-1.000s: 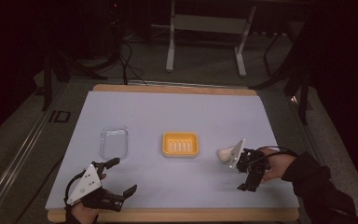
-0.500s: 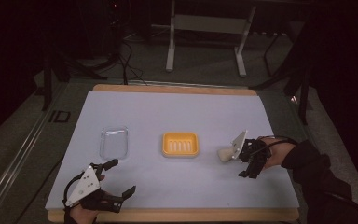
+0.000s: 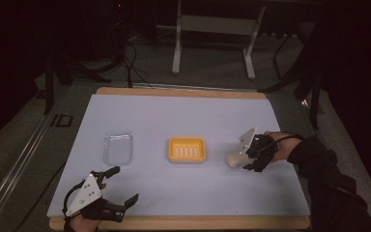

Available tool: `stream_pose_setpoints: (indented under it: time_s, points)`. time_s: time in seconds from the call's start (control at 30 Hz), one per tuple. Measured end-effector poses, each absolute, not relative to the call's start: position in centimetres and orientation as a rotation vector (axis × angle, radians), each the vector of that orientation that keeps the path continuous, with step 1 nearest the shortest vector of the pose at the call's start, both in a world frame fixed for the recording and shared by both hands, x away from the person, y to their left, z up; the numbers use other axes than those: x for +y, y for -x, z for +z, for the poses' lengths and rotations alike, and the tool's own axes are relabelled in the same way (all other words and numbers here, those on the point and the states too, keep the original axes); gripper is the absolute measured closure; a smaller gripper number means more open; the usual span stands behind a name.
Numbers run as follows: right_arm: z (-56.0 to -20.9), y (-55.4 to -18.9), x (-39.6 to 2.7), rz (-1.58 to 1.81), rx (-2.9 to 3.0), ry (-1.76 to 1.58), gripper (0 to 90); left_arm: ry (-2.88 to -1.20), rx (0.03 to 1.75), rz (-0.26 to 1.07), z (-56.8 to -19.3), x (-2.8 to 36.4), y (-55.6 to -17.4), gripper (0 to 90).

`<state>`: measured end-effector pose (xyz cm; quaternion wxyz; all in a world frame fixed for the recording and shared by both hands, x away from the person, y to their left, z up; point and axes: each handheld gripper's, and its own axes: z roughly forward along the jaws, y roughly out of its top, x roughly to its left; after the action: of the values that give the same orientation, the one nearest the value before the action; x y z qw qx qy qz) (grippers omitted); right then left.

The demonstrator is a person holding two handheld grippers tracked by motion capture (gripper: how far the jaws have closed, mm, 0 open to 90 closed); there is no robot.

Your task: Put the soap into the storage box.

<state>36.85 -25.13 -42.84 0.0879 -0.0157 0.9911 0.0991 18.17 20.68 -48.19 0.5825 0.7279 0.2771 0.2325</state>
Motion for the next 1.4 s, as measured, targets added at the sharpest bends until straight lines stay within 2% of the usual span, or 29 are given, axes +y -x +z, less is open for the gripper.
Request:
stream_pose_setpoints:
  time_s: [0.43,0.57,0.6,0.97,1.2,1.4]
  points:
    - [-45.3,-38.8,-24.7,0.254,2.950,0.105,31.4,-1.693,0.653,0.544,-48.2,21.0,-17.7,1.2]
    - [-46.1,-39.3,-24.5,0.240,2.959,0.116,32.4,-1.697,0.652,0.546,-48.2,21.0,-17.7,1.2]
    - [-46.4,-39.5,-24.4,0.224,2.964,0.119,35.6,-1.697,0.652,0.547,-48.3,21.0,-17.7,1.2]
    - [-48.2,-40.3,-23.9,0.108,2.983,0.150,37.1,-1.688,0.657,0.560,-48.2,21.1,-17.6,1.2]
    - [-49.1,-40.9,-23.7,0.086,3.017,0.147,40.7,-1.693,0.656,0.559,-48.2,21.0,-17.6,1.2]
    - [-49.5,-41.1,-23.4,0.044,3.047,0.163,48.2,-1.695,0.653,0.558,-48.2,21.0,-17.6,1.2]
